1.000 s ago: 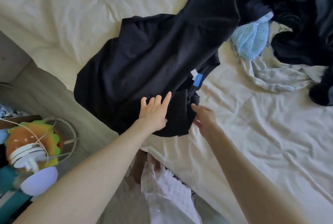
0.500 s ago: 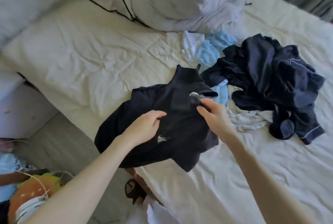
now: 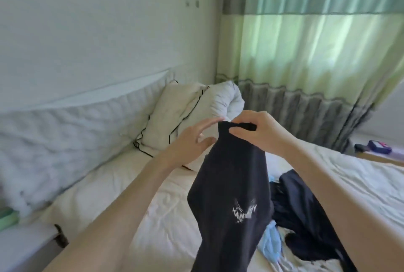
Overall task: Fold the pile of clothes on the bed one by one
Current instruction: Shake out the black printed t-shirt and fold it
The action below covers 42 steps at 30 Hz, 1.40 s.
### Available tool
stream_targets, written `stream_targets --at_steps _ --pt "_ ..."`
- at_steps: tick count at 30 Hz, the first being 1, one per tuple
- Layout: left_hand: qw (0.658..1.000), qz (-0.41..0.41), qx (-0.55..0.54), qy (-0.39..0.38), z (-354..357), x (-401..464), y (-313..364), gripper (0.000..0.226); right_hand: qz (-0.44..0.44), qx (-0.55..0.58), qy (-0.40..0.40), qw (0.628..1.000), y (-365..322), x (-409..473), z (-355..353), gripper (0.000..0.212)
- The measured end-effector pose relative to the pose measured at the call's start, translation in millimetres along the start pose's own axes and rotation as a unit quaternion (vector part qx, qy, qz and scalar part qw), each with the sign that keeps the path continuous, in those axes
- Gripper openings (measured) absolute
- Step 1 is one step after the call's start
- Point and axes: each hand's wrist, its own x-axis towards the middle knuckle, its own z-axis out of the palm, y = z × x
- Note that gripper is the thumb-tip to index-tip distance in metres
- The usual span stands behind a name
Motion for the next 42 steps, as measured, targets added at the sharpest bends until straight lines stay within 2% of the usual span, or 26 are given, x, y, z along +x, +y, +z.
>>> stream_targets --at_steps 4,8,10,13,17,20,24,27,29,31,34,36,38,42 --pt "0.999 -0.014 -0.038 0.027 -16.9 4.0 20.3 0.028 -0.055 -0.042 0.022 0.997 -32.1 13.4 -16.4 0.013" --pt "0.998 -0.046 -0.005 0.034 -24.6 -9.1 14.4 0.015 -0.079 -0.013 0.045 0.996 -52.7 21.9 -28.4 0.014" --pt "0.998 -0.030 -0.024 0.050 -31.2 -14.5 16.8 0.022 -0.087 0.015 0.031 0.996 -63.1 26.8 -33.9 0.010" --pt "0.993 0.007 -0.092 0.070 -50.2 -14.1 34.5 0.048 -0.110 0.027 0.016 0.993 -77.8 35.9 -38.6 0.021" --pt "0.993 0.016 -0.097 0.059 -66.0 -13.0 55.4 0.023 -0.127 0.052 0.013 0.991 -85.7 50.1 -41.4 0.019" --pt "0.989 -0.022 -0.130 0.070 -72.6 -18.8 56.0 0.013 -0.117 0.067 0.028 0.990 -80.4 58.4 -39.6 0.018" --pt "0.991 -0.111 -0.059 -0.045 -75.7 -37.5 40.7 0.010 -0.078 0.129 0.060 0.987 -69.0 68.5 -34.4 0.020" --pt "0.983 -0.167 -0.006 -0.071 -77.4 -50.5 19.5 0.008 -0.043 0.163 0.107 0.980 -62.0 78.4 -37.7 0.028" --pt "0.977 -0.202 0.050 -0.036 -89.7 -58.3 7.0 0.013 -0.025 0.154 0.142 0.977 -55.9 84.5 -42.4 0.029" --pt "0.969 -0.235 0.060 0.035 -108.3 -66.4 -2.4 0.015 -0.003 0.124 0.159 0.979 -45.5 88.6 -43.2 0.025" --pt "0.953 -0.244 0.107 0.142 -139.9 -68.7 -5.5 0.021 0.037 0.076 0.148 0.985 -27.9 90.2 -33.5 0.017" --pt "0.950 -0.234 0.124 0.163 -156.7 -63.3 -2.8 0.014 0.048 0.068 0.139 0.987 -23.2 93.5 -25.8 0.015" --pt "0.958 -0.216 0.091 0.164 -166.2 -58.8 3.1 0.014 0.060 0.090 0.126 0.986 -26.2 98.8 -23.8 0.017" --pt "0.968 -0.148 -0.046 0.196 -169.4 -56.0 9.3 0.032 0.074 0.187 0.122 0.972 -37.0 107.5 -28.2 0.015"
